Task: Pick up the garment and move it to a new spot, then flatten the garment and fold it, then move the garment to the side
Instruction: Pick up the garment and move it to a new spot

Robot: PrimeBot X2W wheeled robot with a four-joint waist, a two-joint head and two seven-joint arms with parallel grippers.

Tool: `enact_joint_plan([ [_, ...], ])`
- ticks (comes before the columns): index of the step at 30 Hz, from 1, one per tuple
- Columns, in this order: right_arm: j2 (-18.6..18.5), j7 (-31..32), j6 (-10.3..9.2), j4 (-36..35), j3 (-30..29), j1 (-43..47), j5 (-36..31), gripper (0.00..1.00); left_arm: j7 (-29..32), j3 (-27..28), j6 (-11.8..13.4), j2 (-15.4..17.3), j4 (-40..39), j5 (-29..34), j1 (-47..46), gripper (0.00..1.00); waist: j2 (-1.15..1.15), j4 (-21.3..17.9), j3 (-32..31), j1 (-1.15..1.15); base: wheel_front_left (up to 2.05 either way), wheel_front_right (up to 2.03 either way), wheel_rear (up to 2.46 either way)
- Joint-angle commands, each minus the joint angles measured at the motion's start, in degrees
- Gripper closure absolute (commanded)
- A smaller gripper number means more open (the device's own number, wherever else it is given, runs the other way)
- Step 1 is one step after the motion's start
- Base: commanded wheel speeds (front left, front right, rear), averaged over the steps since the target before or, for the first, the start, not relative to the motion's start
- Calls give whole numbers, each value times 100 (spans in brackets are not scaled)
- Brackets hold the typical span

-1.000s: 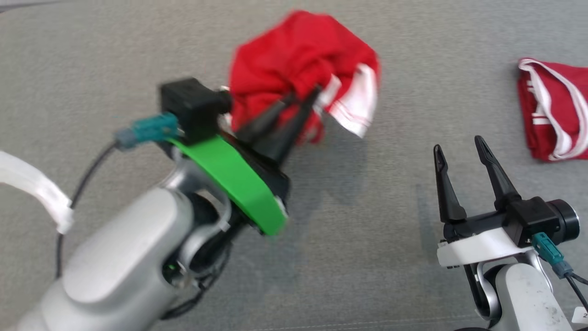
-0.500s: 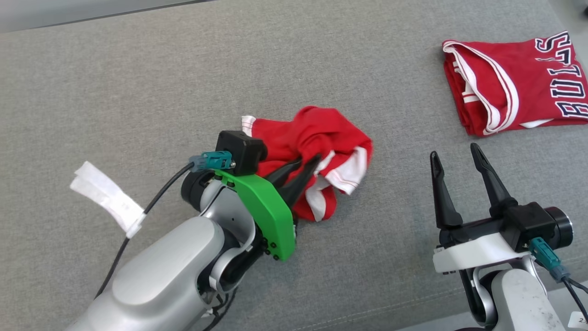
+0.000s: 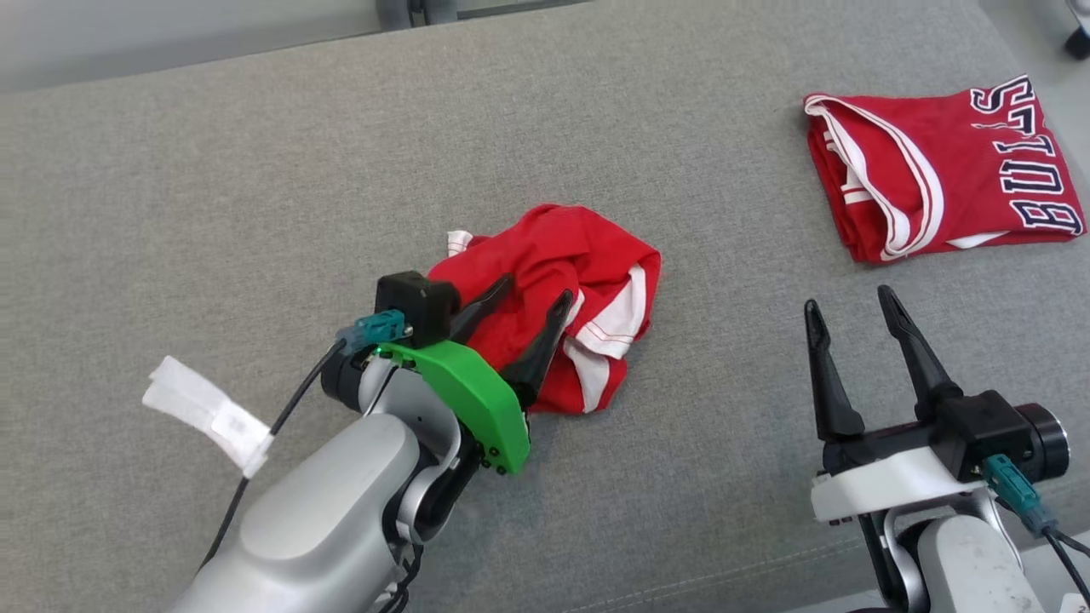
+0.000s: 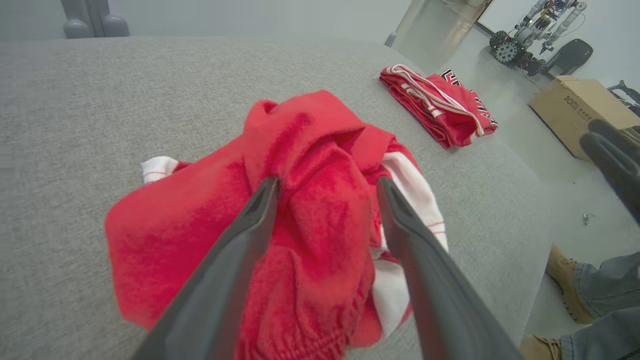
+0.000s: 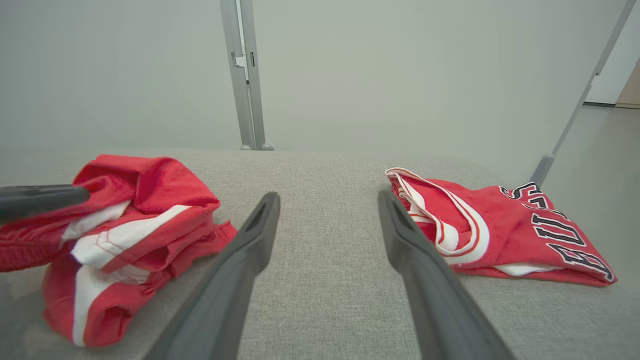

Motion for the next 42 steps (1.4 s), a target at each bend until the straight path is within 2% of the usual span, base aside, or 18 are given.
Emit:
enact_joint_plan([
  [1, -9, 0, -11, -45, -98, 148, -94, 0, -145, 76, 140, 163, -324, 33, 237, 0, 0, 208, -302, 0, 0, 0, 0],
  [3, -10, 0, -11, -96, -206, 243, -137, 0, -299, 197, 335, 392, -784, 11, 486, 0, 0, 306, -465, 0, 0, 0, 0],
  [7, -66, 0, -11, -144, -426, 422, -169, 0, -654, 548, 934, 1012, -1621, -5, 1151, 0, 0, 499, -801, 0, 0, 0, 0],
  [9, -87, 0, -11, -135, -516, 521, -175, 0, -853, 763, 1212, 1341, -1915, 12, 1510, 0, 0, 612, -969, 0, 0, 0, 0],
  [12, -92, 0, -11, -93, -615, 674, -173, 0, -1100, 1137, 1516, 1661, -2185, -41, 2144, 0, 0, 759, -1215, 0, 0, 0, 0],
  [17, -130, 0, -11, 12, -707, 864, -165, 0, -1220, 1488, 1557, 1915, -2282, 216, 2924, 0, 0, 953, -1492, 0, 0, 0, 0],
  [20, -152, 0, -11, 128, -755, 947, -170, 0, -1227, 1765, 1447, 1948, -2196, 704, 3412, 0, 0, 1075, -1622, 0, 0, 0, 0],
  [22, -157, 0, -11, 220, -791, 947, -173, 0, -1226, 2106, 1301, 1705, -2174, 873, 3764, 0, 0, 1127, -1662, 0, 0, 0, 0],
  [24, -146, 0, -11, 351, -734, 927, -180, 0, -1222, 2422, 1140, 1640, -2055, 1251, 4053, 0, 0, 1159, -1668, 0, 0, 0, 0],
  [30, -101, 0, -11, 640, -657, 994, -145, 0, -1223, 3587, 477, 1016, -1844, 2149, 4808, 0, 0, 1205, -1689, 0, 0, 0, 0],
  [38, -54, 0, -11, 791, -686, 1072, -157, 0, -1224, 4818, -643, 80, -1388, 2872, 5076, 0, 0, 1214, -1603, 0, 0, 0, 0],
  [42, -35, 0, -11, 811, -731, 1079, -175, 0, -1224, 5213, -952, -234, -1244, 3188, 5046, 0, 0, 1207, -1580, 0, 0, 0, 0],
])
